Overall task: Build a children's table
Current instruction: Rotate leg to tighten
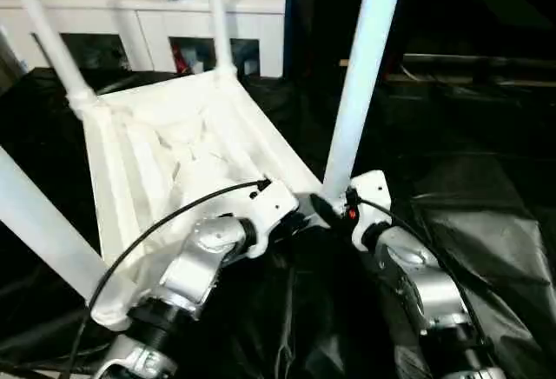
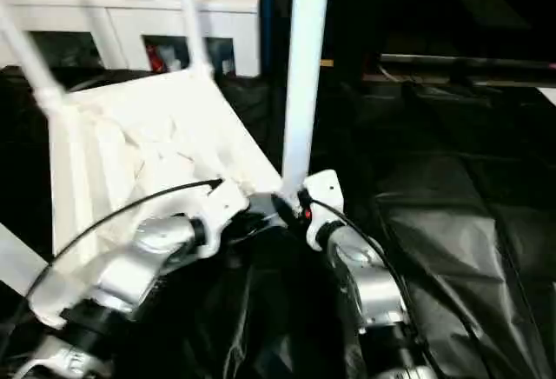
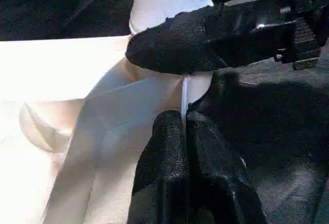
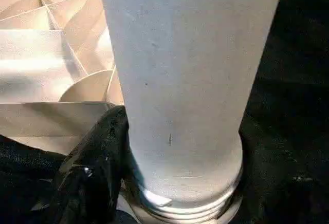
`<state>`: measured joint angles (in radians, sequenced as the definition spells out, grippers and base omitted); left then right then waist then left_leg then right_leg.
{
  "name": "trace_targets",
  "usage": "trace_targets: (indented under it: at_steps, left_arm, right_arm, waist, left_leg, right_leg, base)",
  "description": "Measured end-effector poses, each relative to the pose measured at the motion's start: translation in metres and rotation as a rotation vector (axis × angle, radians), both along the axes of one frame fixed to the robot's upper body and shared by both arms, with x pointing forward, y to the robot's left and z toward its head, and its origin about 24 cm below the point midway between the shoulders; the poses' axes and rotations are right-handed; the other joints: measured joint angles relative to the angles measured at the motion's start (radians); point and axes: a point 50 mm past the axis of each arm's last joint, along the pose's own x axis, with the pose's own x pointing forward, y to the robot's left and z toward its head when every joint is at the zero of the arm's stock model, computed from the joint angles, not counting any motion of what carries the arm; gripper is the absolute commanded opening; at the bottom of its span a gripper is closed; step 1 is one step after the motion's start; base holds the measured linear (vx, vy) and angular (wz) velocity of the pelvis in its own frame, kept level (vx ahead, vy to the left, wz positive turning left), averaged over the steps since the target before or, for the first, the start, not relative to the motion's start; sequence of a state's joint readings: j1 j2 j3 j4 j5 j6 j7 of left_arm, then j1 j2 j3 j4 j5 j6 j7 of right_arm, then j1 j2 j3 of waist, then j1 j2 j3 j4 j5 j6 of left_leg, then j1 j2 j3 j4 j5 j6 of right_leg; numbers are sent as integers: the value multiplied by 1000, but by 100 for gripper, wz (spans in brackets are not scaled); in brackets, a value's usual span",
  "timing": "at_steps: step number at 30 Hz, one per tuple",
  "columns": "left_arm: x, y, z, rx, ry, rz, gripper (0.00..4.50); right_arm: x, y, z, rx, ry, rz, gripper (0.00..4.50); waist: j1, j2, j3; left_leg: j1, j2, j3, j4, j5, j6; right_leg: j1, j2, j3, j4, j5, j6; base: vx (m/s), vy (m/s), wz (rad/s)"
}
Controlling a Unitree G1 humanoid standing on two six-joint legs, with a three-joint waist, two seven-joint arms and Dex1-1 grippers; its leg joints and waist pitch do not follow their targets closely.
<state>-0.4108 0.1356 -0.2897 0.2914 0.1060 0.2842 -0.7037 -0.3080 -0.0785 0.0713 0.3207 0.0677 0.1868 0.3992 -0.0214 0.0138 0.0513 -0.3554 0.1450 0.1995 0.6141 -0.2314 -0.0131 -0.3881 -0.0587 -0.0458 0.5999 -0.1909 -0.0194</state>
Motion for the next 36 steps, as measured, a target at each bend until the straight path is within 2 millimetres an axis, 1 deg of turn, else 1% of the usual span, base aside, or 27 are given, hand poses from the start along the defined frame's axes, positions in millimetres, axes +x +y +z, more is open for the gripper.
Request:
trace_targets:
  at_steps: [1, 3, 4, 5, 6, 9, 13, 20, 22, 24, 26, 30, 31, 32, 36]
  left_arm:
    - [0, 0, 0, 0, -1, -1, 0]
    - [0, 1, 0, 1, 2, -7, 0]
    - [-1, 2, 0, 1, 6, -17, 0]
    - [-1, 3, 0, 1, 9, -21, 0]
    - [-1, 4, 0, 1, 12, -28, 0]
    - [-4, 14, 0, -2, 30, -70, 0]
    - [-9, 24, 1, -3, 56, -154, 0]
    - [-16, 36, 3, 1, 94, -260, 0]
    - [-18, 39, 3, 8, 109, -305, 0]
    - [-20, 42, 3, 6, 128, -336, 0]
    - [-21, 44, 3, 5, 142, -356, 0]
    - [-23, 46, 3, 7, 153, -374, 0]
    - [-23, 47, 4, 9, 153, -376, 0]
    - [-23, 47, 4, 9, 152, -376, 0]
    - [-23, 49, 4, 12, 147, -364, 0]
  right_arm:
    - [0, 1, 0, 3, 0, 10, 347]
    - [-1, 0, 0, 4, 0, 26, 377]
    - [-1, -1, 1, 2, 1, 49, 377]
    - [-2, -1, 1, 1, 2, 66, 397]
    - [-2, -1, 1, -2, 2, 83, 397]
    - [-5, -6, 1, -26, 11, 203, 397]
    - [-11, -13, 4, -46, 29, 361, 397]
    - [-19, -24, 8, -102, 61, 559, 397]
    - [-22, -28, 10, -118, 72, 623, 371]
    - [-25, -31, 12, -128, 83, 672, 360]
    - [-26, -31, 12, -132, 95, 703, 338]
    - [-27, -29, 12, -128, 98, 719, 318]
    - [-27, -28, 12, -126, 97, 720, 295]
    - [-27, -27, 11, -122, 95, 721, 287]
    - [-27, -21, 9, -103, 86, 699, 274]
  waist:
    - [0, 0, 0]
    - [0, 0, 0]
    - [-1, -1, 0]
    - [-1, -1, 0]
    - [-2, -1, 1]
    - [-2, -1, 1]
    - [4, -2, 1]
    - [21, -4, 2]
    - [26, -4, 2]
    - [27, -5, 2]
    - [27, -6, 1]
    - [27, -6, 1]
    - [27, -7, 1]
    - [27, -7, 1]
    - [26, -9, 1]
  left_leg:
    - [-2, 0, 0, -1, 1, 2]
    - [-3, 0, 0, -1, 1, 2]
    - [-3, 0, 0, -1, 1, 2]
    - [-3, 0, 0, -1, 1, 1]
    - [-3, 0, 0, -1, 1, 1]
    - [-3, 1, 0, -1, 1, 0]
    - [-1, 1, 0, -1, 0, -1]
    - [-2, 1, 0, 0, 2, 2]
    - [-2, 1, 0, 0, 2, 2]
    - [-2, 1, 0, 0, 2, 3]
    - [-2, 1, 0, 0, 2, 3]
    - [-2, 1, 0, 0, 2, 3]
    - [-2, 1, 0, 0, 2, 3]
    - [-2, 1, 0, 0, 2, 3]
    - [-1, 1, 0, 0, 2, 2]
  right_leg:
    - [-1, 0, 0, 0, 0, 0]
    - [-1, 0, 0, 0, 0, 0]
    - [-1, 0, 0, 0, 0, 0]
    - [-1, 0, -1, 0, 0, 0]
    - [-1, 0, 0, 0, 0, 0]
    - [-1, 0, -1, 1, 0, 0]
    - [-2, 0, -1, 1, 0, 0]
    - [-1, 0, -1, 0, 0, 0]
    - [-2, 0, -1, 0, 0, 0]
    - [-1, 0, -1, 0, 0, 0]
    - [-1, 0, -1, 0, 0, 0]
    - [-1, 0, -1, 0, 0, 0]
    - [-1, 0, -1, 0, 0, 0]
    - [-1, 0, -1, 0, 0, 0]
    - [-1, 0, -1, 1, 0, 0]
  base:
    - [0, 0, 0]
    - [0, 0, 0]
    - [0, 0, 0]
    - [0, 0, 0]
    - [0, 0, 0]
    - [0, 0, 0]
    - [0, 0, 0]
    - [0, 0, 0]
    - [0, 0, 0]
    - [0, 0, 0]
    - [0, 0, 0]
    - [0, 0, 0]
    - [0, 0, 0]
    - [0, 0, 0]
    - [0, 0, 0]
